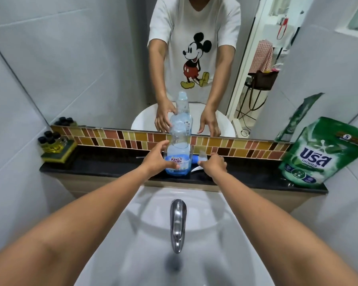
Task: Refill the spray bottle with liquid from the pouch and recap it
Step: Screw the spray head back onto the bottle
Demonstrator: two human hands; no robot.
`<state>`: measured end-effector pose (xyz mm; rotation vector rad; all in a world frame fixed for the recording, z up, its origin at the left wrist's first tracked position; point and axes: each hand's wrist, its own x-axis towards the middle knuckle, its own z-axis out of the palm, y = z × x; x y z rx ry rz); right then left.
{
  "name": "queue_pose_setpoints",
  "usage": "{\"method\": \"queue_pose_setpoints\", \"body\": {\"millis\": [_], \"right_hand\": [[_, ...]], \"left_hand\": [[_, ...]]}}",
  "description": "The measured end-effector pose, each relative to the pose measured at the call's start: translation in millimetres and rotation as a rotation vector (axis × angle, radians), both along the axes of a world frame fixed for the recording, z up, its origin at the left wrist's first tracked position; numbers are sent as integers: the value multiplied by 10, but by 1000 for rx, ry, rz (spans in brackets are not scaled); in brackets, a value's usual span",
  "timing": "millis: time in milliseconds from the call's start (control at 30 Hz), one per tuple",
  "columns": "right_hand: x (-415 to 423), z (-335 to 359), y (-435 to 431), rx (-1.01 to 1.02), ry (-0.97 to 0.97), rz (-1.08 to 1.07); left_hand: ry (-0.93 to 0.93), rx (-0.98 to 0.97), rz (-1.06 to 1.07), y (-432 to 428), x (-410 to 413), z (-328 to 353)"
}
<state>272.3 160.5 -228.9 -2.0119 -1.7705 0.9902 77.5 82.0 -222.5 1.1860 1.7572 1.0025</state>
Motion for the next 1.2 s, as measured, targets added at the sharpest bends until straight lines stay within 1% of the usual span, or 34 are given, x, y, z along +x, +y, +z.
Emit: {"method": "queue_pose_setpoints", "body": {"millis": [100,233,333,433,500,600,733,833,933,1200], "right_hand": [[-41,-63,80,-2,-11,5],[-84,-131,136,-12,-33,16],[-102,-162,151,-4,-56,14],[-116,-187,159,-30,-25,-11],[-109,-203,155,-67,33,-30],[-66,-205,139,-81,138,-27],[57,-114,101,-111,387,-40],[177,-6,76,-78,519,0],[279,147,40,-38,582,22],[465,729,-60,131,662,21]], "left_hand": [[-81,19,-13,54,6,-60],[-129,22,-14,94,13,-131],[-142,26,-5,116,2,-169],[-127,39,-2,112,-2,-187],[-102,40,3,102,2,-199],[-113,40,14,83,-1,-231],[-124,65,33,9,-25,-218],[-112,65,39,-69,-81,-175],[-69,51,37,-127,-161,-143],[56,32,91,-372,-349,-25]]}}
